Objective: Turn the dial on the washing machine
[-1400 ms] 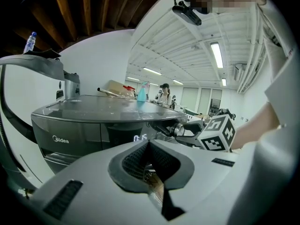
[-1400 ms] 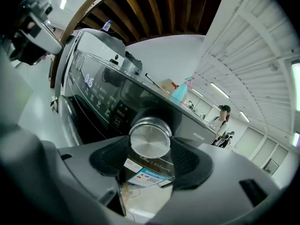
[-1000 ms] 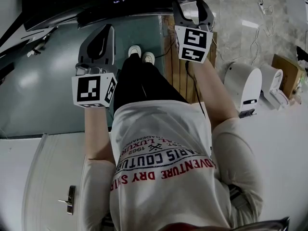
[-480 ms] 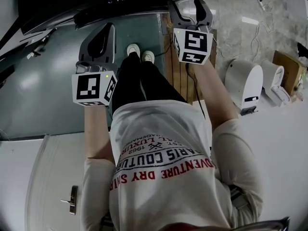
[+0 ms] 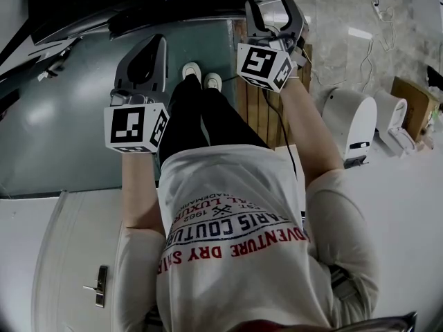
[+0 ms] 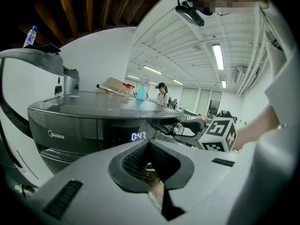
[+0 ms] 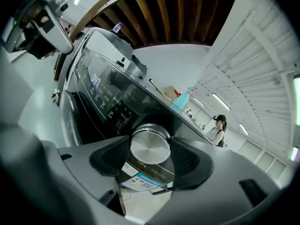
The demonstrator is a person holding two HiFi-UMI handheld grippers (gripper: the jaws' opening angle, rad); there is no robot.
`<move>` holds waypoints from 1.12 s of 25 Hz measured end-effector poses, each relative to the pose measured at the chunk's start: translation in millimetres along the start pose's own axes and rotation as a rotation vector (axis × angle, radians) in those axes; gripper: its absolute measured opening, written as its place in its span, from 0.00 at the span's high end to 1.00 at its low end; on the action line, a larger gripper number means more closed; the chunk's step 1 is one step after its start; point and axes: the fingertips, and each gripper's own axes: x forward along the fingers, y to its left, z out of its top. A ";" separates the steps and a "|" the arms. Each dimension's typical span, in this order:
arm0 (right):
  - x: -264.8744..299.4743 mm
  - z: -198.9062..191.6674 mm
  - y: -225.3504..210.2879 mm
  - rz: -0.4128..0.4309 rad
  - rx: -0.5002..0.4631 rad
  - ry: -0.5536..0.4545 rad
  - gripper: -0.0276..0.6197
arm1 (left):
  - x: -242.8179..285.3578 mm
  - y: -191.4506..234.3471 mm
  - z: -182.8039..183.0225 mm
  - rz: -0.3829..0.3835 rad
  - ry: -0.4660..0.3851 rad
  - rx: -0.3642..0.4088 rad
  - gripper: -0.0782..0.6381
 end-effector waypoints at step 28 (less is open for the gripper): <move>-9.9 6.8 -5.9 0.086 0.244 -0.086 0.50 | 2.0 -3.8 -3.4 0.013 0.001 0.015 0.87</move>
